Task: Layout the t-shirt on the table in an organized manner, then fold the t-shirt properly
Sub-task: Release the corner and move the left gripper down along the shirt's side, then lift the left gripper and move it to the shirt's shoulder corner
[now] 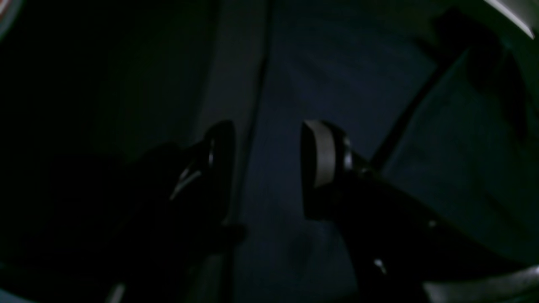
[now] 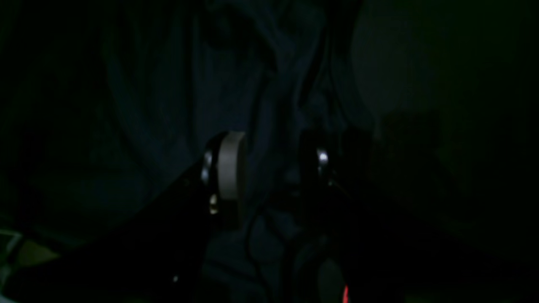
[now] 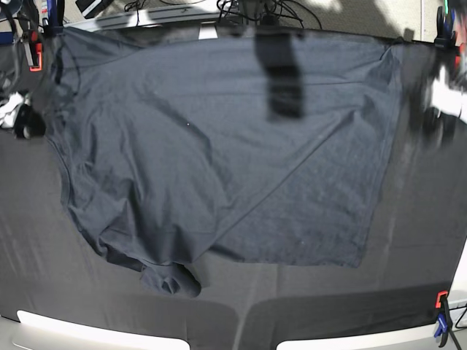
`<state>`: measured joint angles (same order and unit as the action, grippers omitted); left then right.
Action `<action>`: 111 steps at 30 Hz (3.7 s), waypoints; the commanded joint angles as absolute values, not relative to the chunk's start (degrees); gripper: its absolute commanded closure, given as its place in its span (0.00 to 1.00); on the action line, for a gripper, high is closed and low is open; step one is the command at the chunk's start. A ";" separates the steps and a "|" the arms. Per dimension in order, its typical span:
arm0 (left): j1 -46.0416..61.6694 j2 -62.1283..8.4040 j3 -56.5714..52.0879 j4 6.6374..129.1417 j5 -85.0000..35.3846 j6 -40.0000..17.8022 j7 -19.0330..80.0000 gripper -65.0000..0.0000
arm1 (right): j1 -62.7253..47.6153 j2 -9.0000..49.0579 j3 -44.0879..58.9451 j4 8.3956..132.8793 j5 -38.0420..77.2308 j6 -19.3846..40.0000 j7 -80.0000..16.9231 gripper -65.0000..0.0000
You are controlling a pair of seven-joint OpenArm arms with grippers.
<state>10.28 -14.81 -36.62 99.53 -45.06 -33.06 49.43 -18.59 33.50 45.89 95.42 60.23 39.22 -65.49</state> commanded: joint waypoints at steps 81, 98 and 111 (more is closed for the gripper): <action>-50.81 -22.55 -17.85 6.24 -5.37 -16.29 -6.55 0.79 | -17.93 34.76 46.48 96.33 61.73 40.00 -65.01 0.68; -43.35 -23.03 -17.85 22.02 -8.86 -27.07 13.63 0.67 | -17.93 34.76 46.48 96.33 61.78 40.00 -64.99 0.68; -3.14 -23.00 -18.55 70.78 -21.74 -21.54 18.87 0.67 | -17.93 34.76 46.48 96.33 61.78 40.00 -64.97 0.68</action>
